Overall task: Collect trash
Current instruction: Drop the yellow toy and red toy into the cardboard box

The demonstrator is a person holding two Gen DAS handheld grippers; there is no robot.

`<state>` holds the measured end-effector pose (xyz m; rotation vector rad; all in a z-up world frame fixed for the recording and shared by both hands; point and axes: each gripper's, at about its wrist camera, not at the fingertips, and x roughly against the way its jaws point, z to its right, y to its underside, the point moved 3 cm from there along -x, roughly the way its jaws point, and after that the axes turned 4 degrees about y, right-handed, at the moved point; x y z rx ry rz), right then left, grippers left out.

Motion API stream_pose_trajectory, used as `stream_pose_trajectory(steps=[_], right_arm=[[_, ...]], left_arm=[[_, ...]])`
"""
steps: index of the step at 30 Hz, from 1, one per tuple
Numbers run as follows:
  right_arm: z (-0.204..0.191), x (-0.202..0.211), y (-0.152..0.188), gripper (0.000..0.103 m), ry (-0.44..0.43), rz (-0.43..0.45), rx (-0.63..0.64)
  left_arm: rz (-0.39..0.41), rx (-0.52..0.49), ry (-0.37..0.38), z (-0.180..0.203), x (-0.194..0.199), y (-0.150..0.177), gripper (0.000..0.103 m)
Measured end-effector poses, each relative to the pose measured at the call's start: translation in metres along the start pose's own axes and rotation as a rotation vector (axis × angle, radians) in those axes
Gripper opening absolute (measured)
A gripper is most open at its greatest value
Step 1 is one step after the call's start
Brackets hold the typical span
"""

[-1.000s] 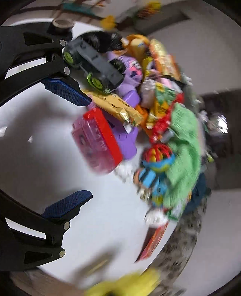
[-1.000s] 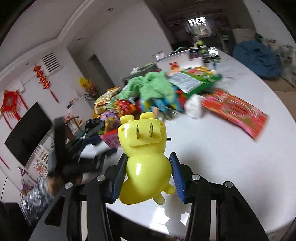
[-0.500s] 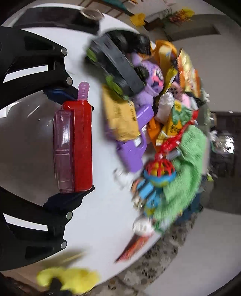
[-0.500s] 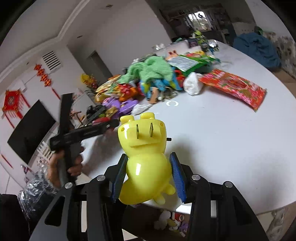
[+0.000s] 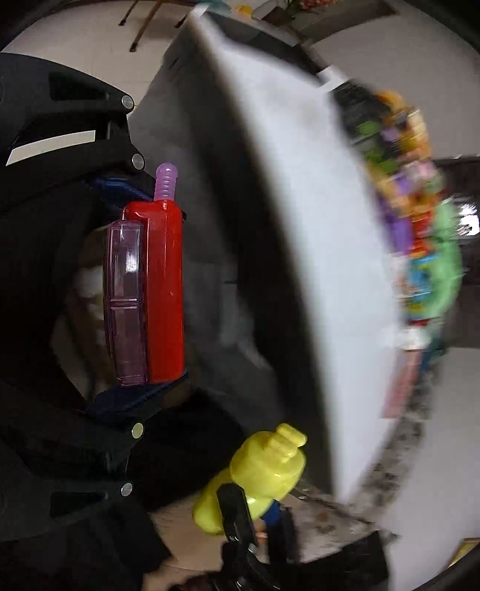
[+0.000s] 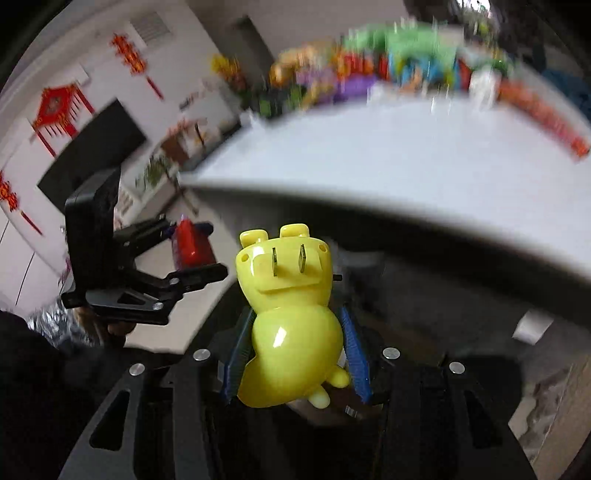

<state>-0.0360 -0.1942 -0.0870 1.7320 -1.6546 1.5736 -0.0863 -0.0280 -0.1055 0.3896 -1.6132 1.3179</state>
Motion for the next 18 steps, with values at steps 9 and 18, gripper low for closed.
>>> stream_pose_trajectory(steps=[9,18], right_arm=[[0.014,-0.02,0.019,0.055,0.051,-0.087,0.039],[0.088,0.118,-0.108,0.078,0.434,0.32,0.175]], left_arm=[[-0.215,-0.06,-0.062,-0.007,-0.077,0.061,0.085],[-0.025,-0.062,0.035,0.0,-0.017,0.007,0.09]])
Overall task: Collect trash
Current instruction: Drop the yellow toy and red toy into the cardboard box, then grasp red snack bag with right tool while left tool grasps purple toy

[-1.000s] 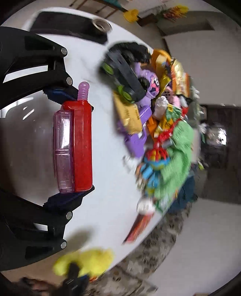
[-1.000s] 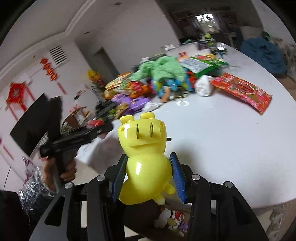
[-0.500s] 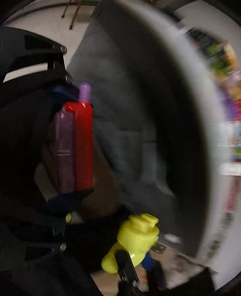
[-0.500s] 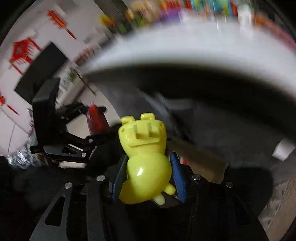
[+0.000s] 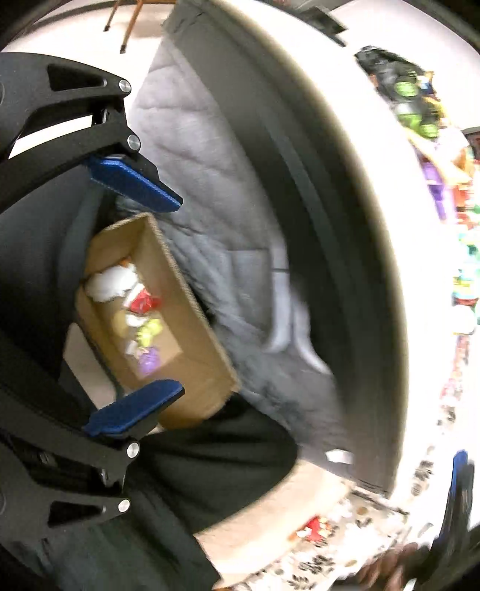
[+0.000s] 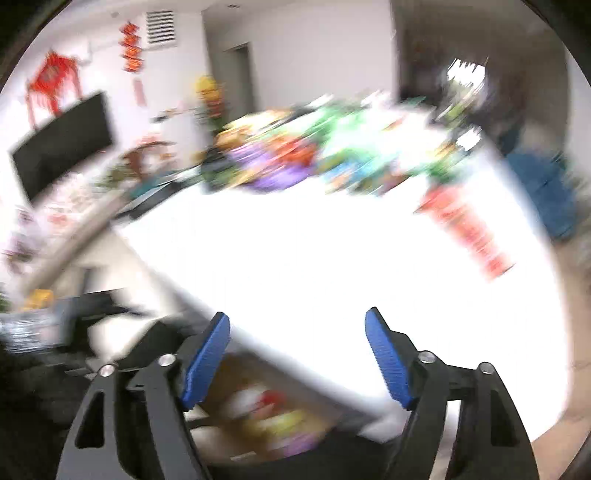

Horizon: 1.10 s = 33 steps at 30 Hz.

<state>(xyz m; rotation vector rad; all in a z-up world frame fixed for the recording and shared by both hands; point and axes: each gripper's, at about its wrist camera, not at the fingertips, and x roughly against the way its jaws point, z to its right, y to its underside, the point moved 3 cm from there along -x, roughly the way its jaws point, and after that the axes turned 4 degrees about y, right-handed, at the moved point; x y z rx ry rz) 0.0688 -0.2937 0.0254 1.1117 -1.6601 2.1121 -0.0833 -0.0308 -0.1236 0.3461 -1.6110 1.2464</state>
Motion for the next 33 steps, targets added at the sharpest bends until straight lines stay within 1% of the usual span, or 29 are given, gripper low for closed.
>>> stream_pose_trajectory(steps=[1,2,4,6,7,8,10,11,12,13,14,15,16,17,19,20,21,23,24,25,27,30,32,33], right_arm=[[0.02,-0.012,-0.009,0.078,0.051,-0.006,0.006],[0.05,-0.034,-0.021,0.078,0.093,-0.035,0.009],[0.087,-0.069,-0.031,0.078,0.11,-0.099,0.009],[0.114,-0.104,-0.036,0.078,0.084,-0.165,0.01],[0.121,-0.112,-0.035,0.079,0.077,-0.182,0.011],[0.132,-0.131,-0.037,0.082,0.044,-0.219,0.002],[0.144,-0.154,-0.035,0.083,-0.003,-0.258,-0.028],[0.149,-0.158,-0.036,0.086,-0.026,-0.241,-0.059],[0.153,-0.16,-0.038,0.084,-0.019,-0.224,-0.08],[0.153,-0.161,-0.04,0.069,0.001,-0.217,-0.088],[0.152,-0.157,-0.042,0.032,-0.005,-0.206,-0.113],[0.153,-0.155,-0.04,0.009,-0.03,-0.211,-0.154],[0.153,-0.152,-0.036,0.008,-0.047,-0.212,-0.207],[0.15,-0.144,-0.027,0.007,-0.035,-0.197,-0.25],[0.136,-0.131,-0.019,0.006,-0.026,-0.179,-0.28],[0.129,-0.124,-0.015,0.006,-0.038,-0.166,-0.31],[0.122,-0.112,-0.008,0.005,-0.07,-0.139,-0.349],[0.104,-0.091,0.0,0.005,-0.1,-0.085,-0.381],[0.097,-0.085,0.004,0.005,-0.113,-0.072,-0.395],[0.088,-0.079,0.009,0.005,-0.134,-0.063,-0.412],[0.068,-0.064,0.022,0.005,-0.173,-0.051,-0.444],[0.044,-0.048,0.034,0.005,-0.223,-0.039,-0.449],[0.031,-0.042,0.037,0.005,-0.23,-0.03,-0.427],[0.024,-0.039,0.038,0.005,-0.239,-0.03,-0.413]], left_arm=[[0.018,0.0,0.002,0.002,0.005,-0.007,0.09],[0.035,0.0,0.005,0.002,0.01,-0.013,0.09],[0.07,0.002,0.007,0.007,0.022,-0.025,0.09],[0.091,0.01,0.014,0.011,0.03,-0.033,0.09],[0.102,0.014,0.015,0.013,0.034,-0.037,0.09],[0.108,0.018,0.01,0.013,0.035,-0.039,0.09],[0.11,0.036,-0.008,0.013,0.04,-0.044,0.09],[0.112,0.043,-0.014,0.011,0.04,-0.046,0.09],[0.114,0.051,-0.017,0.01,0.04,-0.05,0.09],[0.117,0.06,-0.017,0.007,0.042,-0.053,0.09],[0.12,0.07,-0.016,0.006,0.042,-0.057,0.09],[0.132,0.083,-0.014,0.002,0.044,-0.066,0.09],[0.144,0.089,-0.014,-0.001,0.045,-0.071,0.09],[0.159,0.096,-0.016,-0.005,0.045,-0.079,0.09],[0.201,0.123,-0.005,-0.016,0.045,-0.104,0.09],[0.213,0.134,0.002,-0.02,0.044,-0.115,0.09],[0.233,0.142,0.011,-0.025,0.043,-0.133,0.09],[0.255,0.129,-0.016,-0.03,0.035,-0.167,0.09],[0.259,0.109,-0.06,-0.033,0.026,-0.189,0.09],[0.251,0.088,-0.102,-0.036,0.014,-0.209,0.09],[0.231,0.063,-0.136,-0.042,-0.006,-0.234,0.09],[0.157,0.034,-0.143,-0.052,-0.042,-0.265,0.09],[0.119,0.025,-0.168,-0.059,-0.058,-0.276,0.09],[0.092,0.024,-0.168,-0.065,-0.068,-0.28,0.09]])
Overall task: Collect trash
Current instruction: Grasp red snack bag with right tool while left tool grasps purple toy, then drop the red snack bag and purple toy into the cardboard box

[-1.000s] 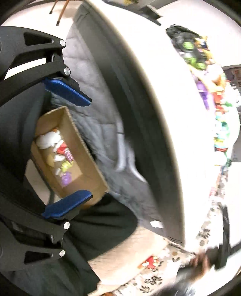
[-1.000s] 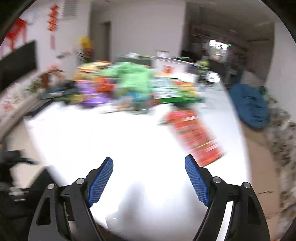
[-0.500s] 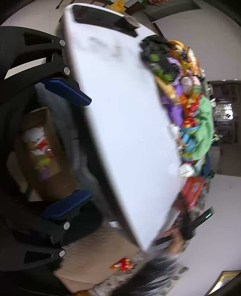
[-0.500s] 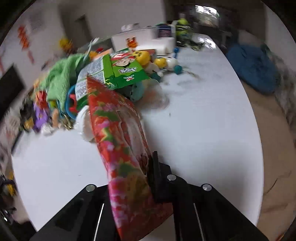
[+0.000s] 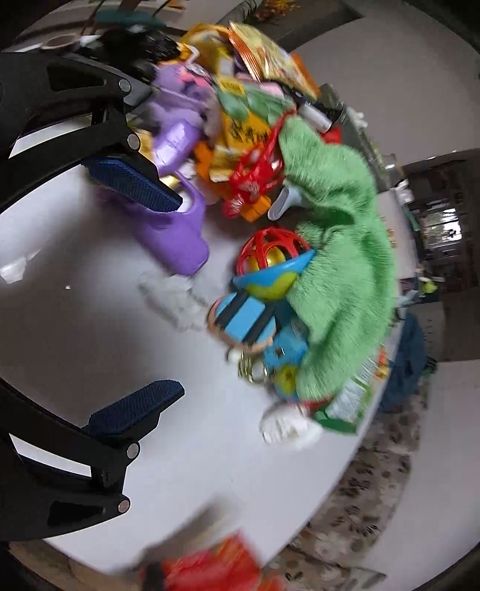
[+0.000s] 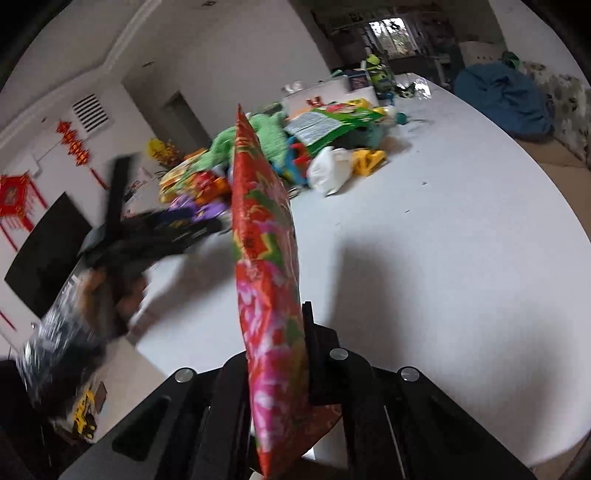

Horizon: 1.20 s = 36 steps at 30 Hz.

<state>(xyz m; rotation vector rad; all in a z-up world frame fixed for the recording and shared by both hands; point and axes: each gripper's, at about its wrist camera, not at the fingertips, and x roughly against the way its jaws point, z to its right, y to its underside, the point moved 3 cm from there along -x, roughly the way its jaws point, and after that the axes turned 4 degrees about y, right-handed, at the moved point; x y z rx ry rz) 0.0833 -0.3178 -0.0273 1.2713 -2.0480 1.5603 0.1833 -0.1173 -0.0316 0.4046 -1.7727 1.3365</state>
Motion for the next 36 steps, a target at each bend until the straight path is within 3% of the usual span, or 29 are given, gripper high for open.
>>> stream_pose_trajectory(steps=[2,3,4,6,7,8,9,11,17,22,29,32,36], right_arm=[[-0.008,0.0,0.005,0.005,-0.018,-0.005,0.008],[-0.011,-0.001,0.005,0.005,-0.029,-0.008,0.004],[-0.012,-0.003,0.005,0.005,-0.036,-0.009,0.001],[-0.018,-0.008,0.003,0.005,-0.04,-0.006,0.003],[-0.02,-0.011,0.003,0.005,-0.044,-0.008,0.008],[-0.023,-0.012,0.003,0.005,-0.044,-0.004,0.008],[-0.027,-0.014,0.003,0.005,-0.049,-0.002,0.011],[-0.034,-0.017,0.003,0.005,-0.052,-0.002,0.024],[-0.062,-0.012,0.006,0.005,-0.083,0.014,0.055],[-0.092,0.003,0.023,0.005,-0.153,-0.016,0.099],[-0.125,0.022,0.086,0.005,-0.235,-0.174,0.192],[-0.123,0.009,0.116,0.005,-0.195,-0.286,0.232],[-0.115,-0.026,0.154,0.006,-0.169,-0.452,0.28]], left_arm=[[-0.01,-0.012,-0.026,-0.005,-0.009,-0.003,0.09],[-0.028,0.0,-0.009,-0.008,-0.015,0.0,0.082],[-0.012,0.003,-0.023,-0.01,-0.014,0.003,0.074],[0.024,-0.019,-0.003,-0.007,-0.002,0.011,0.039],[0.037,0.002,0.045,-0.008,0.004,0.015,0.034],[0.05,0.027,0.099,-0.008,0.012,0.019,0.033],[0.079,0.034,0.107,-0.006,0.023,0.025,0.032],[0.127,0.021,0.068,-0.002,0.041,0.034,0.032],[0.3,0.068,0.108,0.005,0.124,0.061,0.032],[0.349,0.071,0.163,0.022,0.179,0.093,0.032],[0.233,0.052,0.199,0.05,0.202,0.178,0.032],[0.165,0.056,0.231,0.056,0.191,0.21,0.032],[0.013,0.068,0.251,0.057,0.143,0.254,0.032]])
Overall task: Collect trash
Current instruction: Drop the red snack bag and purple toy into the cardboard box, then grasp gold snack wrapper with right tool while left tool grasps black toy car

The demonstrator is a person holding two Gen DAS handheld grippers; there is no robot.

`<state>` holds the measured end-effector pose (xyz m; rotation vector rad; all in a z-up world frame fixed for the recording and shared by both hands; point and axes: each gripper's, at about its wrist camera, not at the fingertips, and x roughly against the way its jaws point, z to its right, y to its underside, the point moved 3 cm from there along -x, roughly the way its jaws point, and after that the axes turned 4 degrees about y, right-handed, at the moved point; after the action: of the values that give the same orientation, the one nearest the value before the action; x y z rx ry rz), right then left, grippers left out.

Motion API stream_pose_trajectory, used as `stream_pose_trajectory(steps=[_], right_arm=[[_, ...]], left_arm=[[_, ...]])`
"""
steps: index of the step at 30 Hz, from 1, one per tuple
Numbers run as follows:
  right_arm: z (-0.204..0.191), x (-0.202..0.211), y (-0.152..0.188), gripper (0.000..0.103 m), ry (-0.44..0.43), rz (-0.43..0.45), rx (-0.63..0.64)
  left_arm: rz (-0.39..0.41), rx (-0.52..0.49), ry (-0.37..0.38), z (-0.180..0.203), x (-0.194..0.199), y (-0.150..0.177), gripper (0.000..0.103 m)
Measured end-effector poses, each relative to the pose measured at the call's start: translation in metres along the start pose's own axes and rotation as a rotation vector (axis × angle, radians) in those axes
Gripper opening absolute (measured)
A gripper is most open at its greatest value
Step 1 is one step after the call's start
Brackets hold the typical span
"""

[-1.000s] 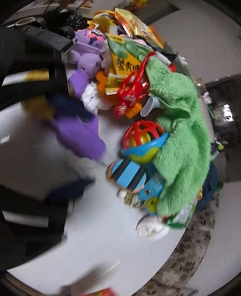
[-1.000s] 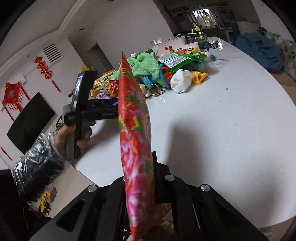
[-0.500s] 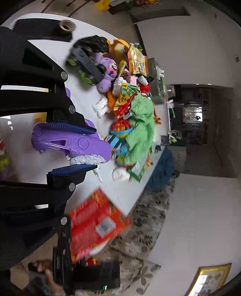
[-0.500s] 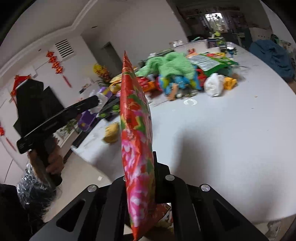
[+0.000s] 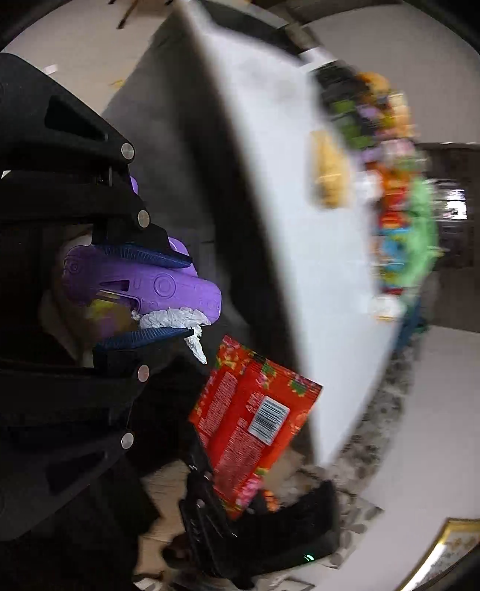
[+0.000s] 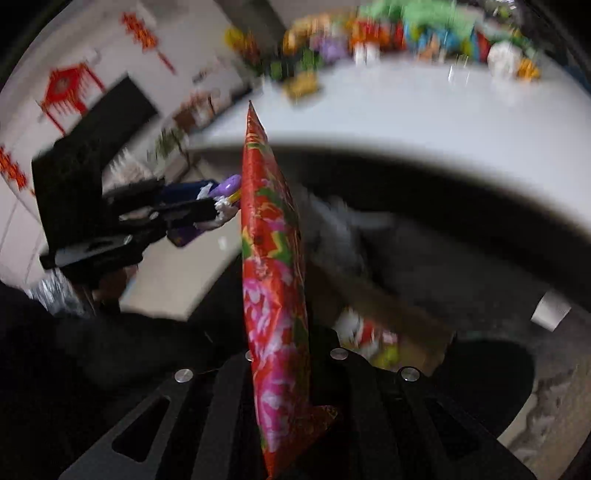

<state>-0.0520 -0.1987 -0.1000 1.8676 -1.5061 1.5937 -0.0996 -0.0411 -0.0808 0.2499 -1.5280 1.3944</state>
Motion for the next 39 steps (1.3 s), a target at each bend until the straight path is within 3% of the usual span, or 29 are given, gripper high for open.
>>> stream_pose_trajectory(steps=[1,2,3,4,5,7,9,13,15,17,20,24,27,28,29,31,35,39], right_arm=[[0.003,-0.015,0.004,0.011,-0.006,-0.045,0.0],[0.009,-0.038,0.008,0.024,0.01,-0.1,-0.004],[0.016,-0.055,0.011,0.038,0.039,-0.135,-0.014],[0.022,-0.069,0.014,0.067,0.069,-0.166,-0.022],[0.029,-0.083,0.017,0.065,0.106,-0.198,-0.021],[0.034,-0.091,0.02,0.058,0.147,-0.241,0.002],[0.026,-0.074,0.017,0.058,0.148,-0.21,0.04],[-0.008,-0.006,-0.012,0.06,0.106,-0.009,0.125],[-0.026,0.031,-0.051,0.069,0.077,0.164,0.16],[-0.038,0.044,-0.09,0.077,0.098,0.282,0.193],[-0.046,0.031,-0.152,0.077,0.194,0.359,0.24],[-0.043,-0.017,-0.218,0.077,0.238,0.308,0.228],[-0.031,-0.056,-0.245,0.066,0.239,0.214,0.214],[-0.029,-0.06,-0.249,0.054,0.28,0.222,0.232],[-0.027,-0.061,-0.251,0.037,0.291,0.212,0.243],[-0.018,-0.054,-0.247,0.027,0.288,0.191,0.216],[0.02,-0.023,-0.214,0.025,0.357,0.227,0.132],[0.06,0.015,-0.169,0.026,0.398,0.262,0.012]], left_arm=[[-0.044,0.014,0.015,-0.006,-0.014,0.009,0.033],[-0.09,0.025,0.034,-0.012,-0.03,0.019,0.037],[-0.131,0.035,0.033,-0.02,-0.048,0.031,0.053],[-0.166,0.04,0.04,-0.025,-0.062,0.04,0.068],[-0.21,0.047,0.04,-0.032,-0.08,0.052,0.086],[-0.264,0.053,0.022,-0.038,-0.096,0.065,0.086],[-0.276,0.056,0.025,-0.04,-0.094,0.07,0.086],[-0.182,0.069,0.026,-0.041,-0.058,0.061,0.086],[-0.109,0.094,0.035,-0.045,-0.034,0.049,0.086],[-0.046,0.106,0.028,-0.048,-0.016,0.038,0.086],[0.034,0.108,-0.022,-0.055,0.01,0.017,0.087],[0.137,0.119,-0.093,-0.068,0.041,-0.01,0.089],[0.189,0.121,-0.177,-0.082,0.056,-0.028,0.09],[0.2,0.128,-0.205,-0.088,0.059,-0.032,0.09],[0.206,0.139,-0.222,-0.094,0.06,-0.038,0.09],[0.224,0.161,-0.238,-0.11,0.062,-0.056,0.09],[0.226,0.099,-0.272,-0.124,0.05,-0.096,0.09],[0.182,-0.093,-0.388,-0.131,0.022,-0.156,0.09]])
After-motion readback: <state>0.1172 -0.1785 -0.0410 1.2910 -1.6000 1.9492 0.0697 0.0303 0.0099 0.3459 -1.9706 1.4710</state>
